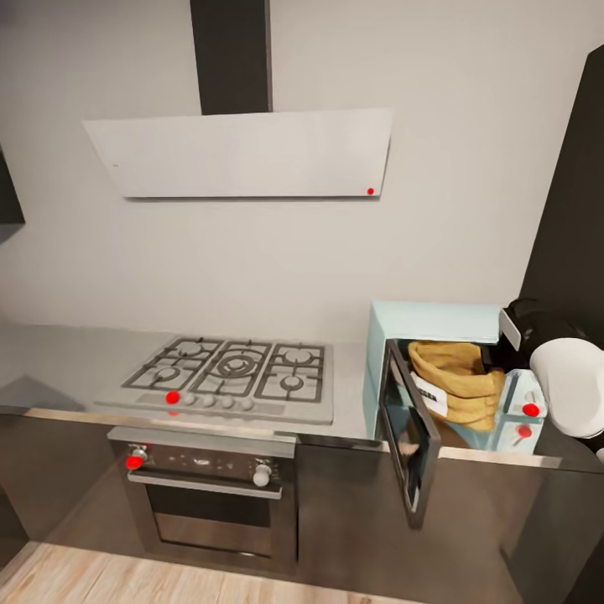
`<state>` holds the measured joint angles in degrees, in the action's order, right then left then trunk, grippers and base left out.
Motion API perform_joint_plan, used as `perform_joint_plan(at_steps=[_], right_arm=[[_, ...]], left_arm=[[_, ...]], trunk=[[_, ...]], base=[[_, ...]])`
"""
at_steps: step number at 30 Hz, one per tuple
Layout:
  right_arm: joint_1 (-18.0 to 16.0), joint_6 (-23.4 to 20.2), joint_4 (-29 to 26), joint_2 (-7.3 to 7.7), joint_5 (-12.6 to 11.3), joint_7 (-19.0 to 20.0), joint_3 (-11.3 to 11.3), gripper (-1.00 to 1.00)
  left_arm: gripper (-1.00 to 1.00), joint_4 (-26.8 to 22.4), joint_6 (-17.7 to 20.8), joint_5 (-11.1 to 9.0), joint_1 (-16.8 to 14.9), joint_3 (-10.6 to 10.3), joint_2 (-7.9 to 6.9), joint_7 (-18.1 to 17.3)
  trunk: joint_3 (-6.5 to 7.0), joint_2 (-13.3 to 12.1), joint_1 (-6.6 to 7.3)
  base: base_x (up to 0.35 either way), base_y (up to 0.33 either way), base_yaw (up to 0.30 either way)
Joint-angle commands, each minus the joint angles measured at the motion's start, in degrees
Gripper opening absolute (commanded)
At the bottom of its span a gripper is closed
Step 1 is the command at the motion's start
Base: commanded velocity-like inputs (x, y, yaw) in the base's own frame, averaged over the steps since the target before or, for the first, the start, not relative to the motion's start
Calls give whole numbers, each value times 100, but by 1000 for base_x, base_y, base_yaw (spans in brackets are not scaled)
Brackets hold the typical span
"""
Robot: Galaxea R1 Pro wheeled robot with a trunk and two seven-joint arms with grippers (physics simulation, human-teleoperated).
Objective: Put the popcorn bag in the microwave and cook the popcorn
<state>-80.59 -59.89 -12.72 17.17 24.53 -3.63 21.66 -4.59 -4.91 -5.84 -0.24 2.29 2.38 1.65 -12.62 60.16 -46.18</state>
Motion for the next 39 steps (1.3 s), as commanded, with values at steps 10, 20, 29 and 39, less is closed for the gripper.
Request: perform_joint_plan(at_steps=[10, 20, 29, 39], right_arm=[[-10, -11, -260, -11, -88, -41, 70, -100], [-10, -11, -257, 4, -95, -41, 75, -100], [-10, -11, -257, 6, -97, -27, 75, -100], [-10, -11, -257, -1, -105, -11, 75, 100]], left_arm=[[100, 2, -15, -49, -3, 17, 0, 2], [100, 2, -14, -49, -3, 18, 4, 2], [100, 2, -15, -49, -3, 25, 7, 2], [100, 2, -17, -49, -3, 23, 8, 2]], trunk=[[-6, 5, -3], [-6, 5, -3], [-6, 5, -3], [-6, 5, -3]], base=[[284, 0, 0], [198, 0, 0], [4, 0, 0], [0, 0, 0]])
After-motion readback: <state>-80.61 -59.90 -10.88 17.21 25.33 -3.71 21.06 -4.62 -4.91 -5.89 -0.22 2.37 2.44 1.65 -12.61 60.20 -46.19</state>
